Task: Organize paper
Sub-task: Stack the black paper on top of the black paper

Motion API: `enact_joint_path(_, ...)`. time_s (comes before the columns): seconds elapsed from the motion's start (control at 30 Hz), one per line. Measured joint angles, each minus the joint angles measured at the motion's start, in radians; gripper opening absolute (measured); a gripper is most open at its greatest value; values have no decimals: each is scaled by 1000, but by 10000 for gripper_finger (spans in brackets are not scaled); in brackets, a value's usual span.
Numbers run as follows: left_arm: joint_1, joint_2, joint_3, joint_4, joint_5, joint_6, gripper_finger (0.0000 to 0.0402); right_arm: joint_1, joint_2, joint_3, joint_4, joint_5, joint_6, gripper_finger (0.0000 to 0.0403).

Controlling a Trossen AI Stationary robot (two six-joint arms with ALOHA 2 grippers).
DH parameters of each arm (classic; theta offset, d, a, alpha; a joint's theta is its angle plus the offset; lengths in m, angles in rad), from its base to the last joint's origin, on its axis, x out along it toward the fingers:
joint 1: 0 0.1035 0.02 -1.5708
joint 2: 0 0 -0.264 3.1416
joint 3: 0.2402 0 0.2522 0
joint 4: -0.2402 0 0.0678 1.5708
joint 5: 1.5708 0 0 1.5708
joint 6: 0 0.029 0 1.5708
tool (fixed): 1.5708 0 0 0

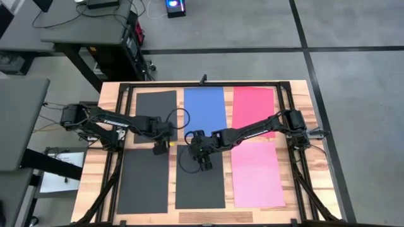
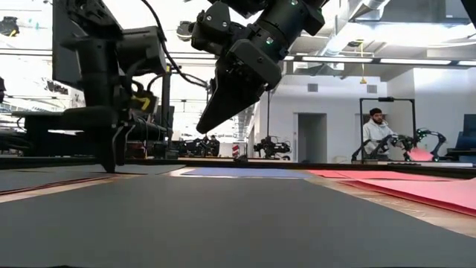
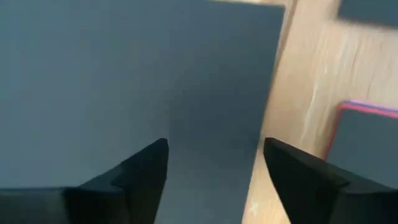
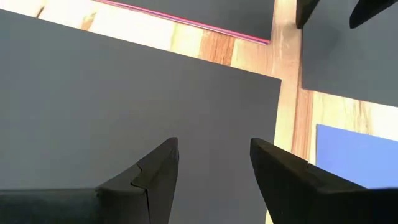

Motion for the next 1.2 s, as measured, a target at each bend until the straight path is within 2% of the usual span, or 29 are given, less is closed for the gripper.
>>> enact_joint_path(0.13,-1,1,0,-7,-4,29,269,0,0,0,1,0,0,187)
enact_joint_path(0.3,-11,10,3,-69,-83,66,270,0,0,1,2,0,0,187)
enact_joint_path(0.57,-30,10,2,-73,-94,99,270,0,0,1,11,-1,1,187)
enact_joint_path(0.73,-75,19,-4,-76,-98,85,270,0,0,1,11,-1,1,187)
enact_joint_path(1.0,-81,82,0,-102,-149,56,270,0,-1,1,23,-1,1,187)
enact_joint_path(1.2,-82,41,8,-98,-191,53,270,0,-1,1,22,-1,1,187)
